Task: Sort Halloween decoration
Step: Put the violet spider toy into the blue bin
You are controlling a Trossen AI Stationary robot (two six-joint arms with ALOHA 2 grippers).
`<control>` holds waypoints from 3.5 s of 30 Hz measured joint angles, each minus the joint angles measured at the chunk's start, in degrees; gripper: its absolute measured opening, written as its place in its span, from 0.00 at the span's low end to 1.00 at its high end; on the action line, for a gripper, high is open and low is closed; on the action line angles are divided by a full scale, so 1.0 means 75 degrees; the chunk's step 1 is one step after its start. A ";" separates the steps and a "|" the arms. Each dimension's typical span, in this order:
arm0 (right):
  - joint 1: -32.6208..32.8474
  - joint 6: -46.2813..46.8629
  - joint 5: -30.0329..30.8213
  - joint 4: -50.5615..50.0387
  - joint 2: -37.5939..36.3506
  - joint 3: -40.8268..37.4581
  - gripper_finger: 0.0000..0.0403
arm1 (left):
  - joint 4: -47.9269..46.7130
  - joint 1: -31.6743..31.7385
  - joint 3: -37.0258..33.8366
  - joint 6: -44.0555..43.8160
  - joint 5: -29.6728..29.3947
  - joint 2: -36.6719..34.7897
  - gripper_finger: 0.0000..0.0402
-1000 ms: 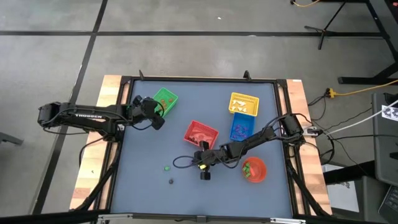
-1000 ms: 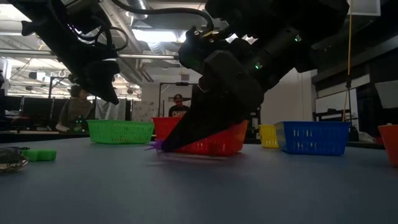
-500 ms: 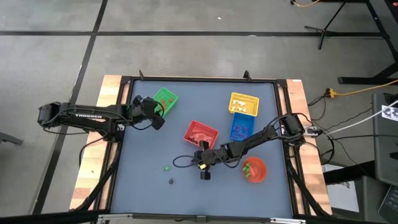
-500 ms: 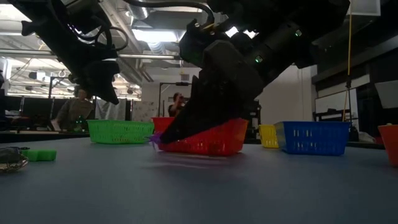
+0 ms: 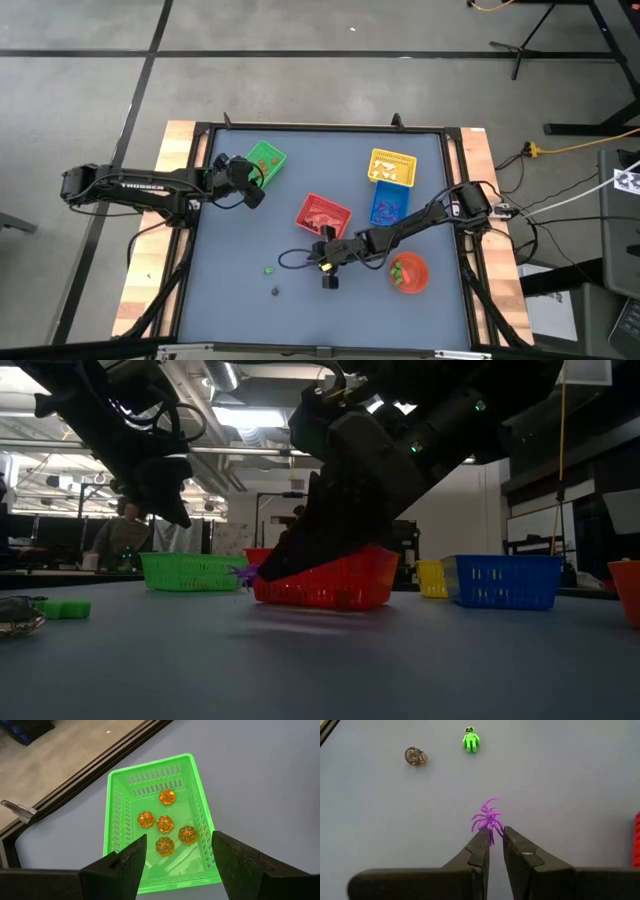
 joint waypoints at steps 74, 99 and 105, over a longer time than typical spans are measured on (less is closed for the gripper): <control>0.0000 -0.0399 0.0032 0.0148 -0.2070 0.0006 0.12 | -0.0009 0.0001 -0.0003 -0.0020 0.0011 0.0000 0.52; -0.0003 -0.0449 0.0699 0.2135 -0.2124 0.0006 0.12 | -0.0001 0.0002 0.0000 -0.0020 0.0182 0.0000 0.52; 0.0000 -0.0700 0.0706 0.2233 -0.2285 0.0000 0.12 | -0.0001 0.0002 -0.0001 -0.0020 0.0182 -0.0001 0.52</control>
